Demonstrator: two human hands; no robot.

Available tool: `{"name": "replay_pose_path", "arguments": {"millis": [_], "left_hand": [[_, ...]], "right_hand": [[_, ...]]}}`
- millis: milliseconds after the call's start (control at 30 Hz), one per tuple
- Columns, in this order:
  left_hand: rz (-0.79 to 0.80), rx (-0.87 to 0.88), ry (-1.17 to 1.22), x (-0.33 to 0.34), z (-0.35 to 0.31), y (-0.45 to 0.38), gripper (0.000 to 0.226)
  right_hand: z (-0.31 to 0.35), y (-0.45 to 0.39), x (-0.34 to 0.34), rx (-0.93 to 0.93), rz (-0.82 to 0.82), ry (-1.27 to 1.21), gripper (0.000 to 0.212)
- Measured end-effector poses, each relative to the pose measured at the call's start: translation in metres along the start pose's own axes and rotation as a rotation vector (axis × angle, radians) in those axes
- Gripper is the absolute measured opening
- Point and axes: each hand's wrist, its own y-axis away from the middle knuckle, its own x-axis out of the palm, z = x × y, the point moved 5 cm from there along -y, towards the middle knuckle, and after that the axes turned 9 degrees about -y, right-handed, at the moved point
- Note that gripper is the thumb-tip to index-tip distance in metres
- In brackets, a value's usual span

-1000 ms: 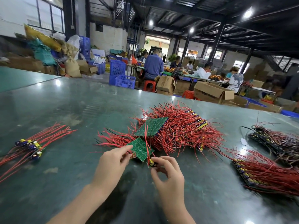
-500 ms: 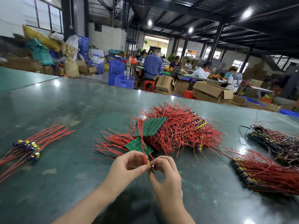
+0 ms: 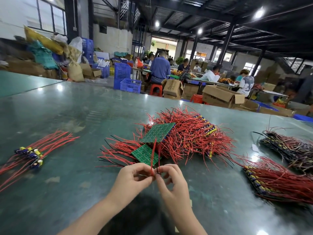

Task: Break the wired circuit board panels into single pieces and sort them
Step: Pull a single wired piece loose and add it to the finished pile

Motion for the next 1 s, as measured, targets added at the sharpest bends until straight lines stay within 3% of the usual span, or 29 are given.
{"name": "replay_pose_path", "arguments": {"millis": [367, 467, 567, 633, 700, 767, 900, 1000], "left_hand": [[-0.052, -0.084, 0.053, 0.0, 0.005, 0.002, 0.017], [-0.001, -0.08, 0.039, 0.004, 0.004, 0.003, 0.022], [0.076, -0.074, 0.058, 0.01, 0.003, 0.004, 0.042], [0.051, -0.139, 0.18, 0.01, 0.009, 0.002, 0.044], [0.056, -0.254, 0.325, 0.011, 0.015, 0.0, 0.023], [0.134, -0.364, 0.416, 0.015, 0.022, 0.0, 0.029], [0.256, -0.463, 0.562, 0.017, 0.025, 0.003, 0.03], [0.281, -0.483, 0.501, 0.02, 0.027, 0.005, 0.034]], "right_hand": [[-0.01, -0.002, -0.009, 0.065, -0.141, -0.073, 0.025], [-0.012, -0.002, -0.01, 0.095, -0.15, -0.09, 0.034], [-0.009, -0.003, -0.012, 0.039, -0.139, -0.025, 0.031], [-0.003, -0.004, -0.01, -0.045, -0.116, 0.017, 0.021], [0.005, -0.002, -0.006, -0.156, -0.082, 0.05, 0.013], [0.009, 0.001, -0.004, -0.207, -0.072, 0.065, 0.013], [0.004, -0.001, -0.009, -0.109, -0.106, 0.013, 0.021], [0.003, -0.001, -0.007, -0.095, -0.075, 0.069, 0.027]]}}
